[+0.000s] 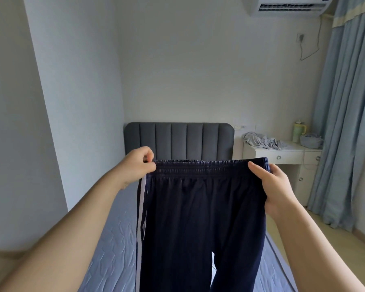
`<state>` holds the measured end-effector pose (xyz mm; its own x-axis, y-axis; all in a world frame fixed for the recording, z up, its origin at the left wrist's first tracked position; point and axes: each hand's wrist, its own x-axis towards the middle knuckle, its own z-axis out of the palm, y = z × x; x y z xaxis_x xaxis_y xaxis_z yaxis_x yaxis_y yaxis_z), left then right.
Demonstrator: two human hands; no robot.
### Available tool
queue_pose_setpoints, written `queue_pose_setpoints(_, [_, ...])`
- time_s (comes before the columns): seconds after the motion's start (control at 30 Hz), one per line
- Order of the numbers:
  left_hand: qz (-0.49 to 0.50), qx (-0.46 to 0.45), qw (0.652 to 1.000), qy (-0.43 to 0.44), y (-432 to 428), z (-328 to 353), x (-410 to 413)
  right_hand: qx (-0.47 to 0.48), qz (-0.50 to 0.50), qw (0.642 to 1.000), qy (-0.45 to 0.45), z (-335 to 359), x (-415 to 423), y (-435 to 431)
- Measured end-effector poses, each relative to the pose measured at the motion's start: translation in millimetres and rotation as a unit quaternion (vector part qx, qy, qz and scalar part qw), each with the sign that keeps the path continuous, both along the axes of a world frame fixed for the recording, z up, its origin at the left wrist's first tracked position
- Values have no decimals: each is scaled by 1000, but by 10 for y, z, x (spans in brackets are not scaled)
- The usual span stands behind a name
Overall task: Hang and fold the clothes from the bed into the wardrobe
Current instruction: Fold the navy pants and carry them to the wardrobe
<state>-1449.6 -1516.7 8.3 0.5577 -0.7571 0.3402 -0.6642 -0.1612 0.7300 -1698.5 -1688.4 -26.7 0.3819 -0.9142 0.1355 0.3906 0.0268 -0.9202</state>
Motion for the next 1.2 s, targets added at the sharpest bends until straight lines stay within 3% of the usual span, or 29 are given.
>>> queue_pose_setpoints(0.07, [21, -112, 981, 157, -86, -134, -86, 18, 5, 1000, -7, -26, -6, -8])
queue_pose_setpoints(0.13, [51, -154, 928, 337, -182, -271, -201, 38, 3, 999, 0, -53, 23, 1])
queue_pose_setpoints(0.2, [58, -78, 868, 486, -238, -365, -288, 53, -14, 998, 17, -98, 73, 17])
queue_pose_setpoints(0.27, [16, 1, 844, 536, -229, -391, -361, 64, -34, 997, 33, -138, 117, 31])
queue_pose_setpoints(0.37, [-70, 36, 861, 502, -266, -418, -471, 74, -39, 995, 46, -190, 157, 46])
queue_pose_setpoints(0.47, [-34, 0, 895, 446, -315, -378, -577, 61, -28, 997, 50, -213, 206, 102])
queue_pose_setpoints(0.63, [43, -91, 875, 474, -436, -326, -756, -10, 11, 998, 53, -206, 376, 291])
queue_pose_setpoints(0.73, [36, -117, 887, 445, -488, -317, -903, -44, 40, 996, 70, -224, 466, 407])
queue_pose_setpoints(1.0, [20, -145, 939, 311, -509, -309, -1058, -32, 121, 991, 43, -200, 457, 530])
queue_pose_setpoints(1.2, [-28, -146, 925, 350, -490, -284, -1074, 1, 202, 979, -22, -144, 479, 582])
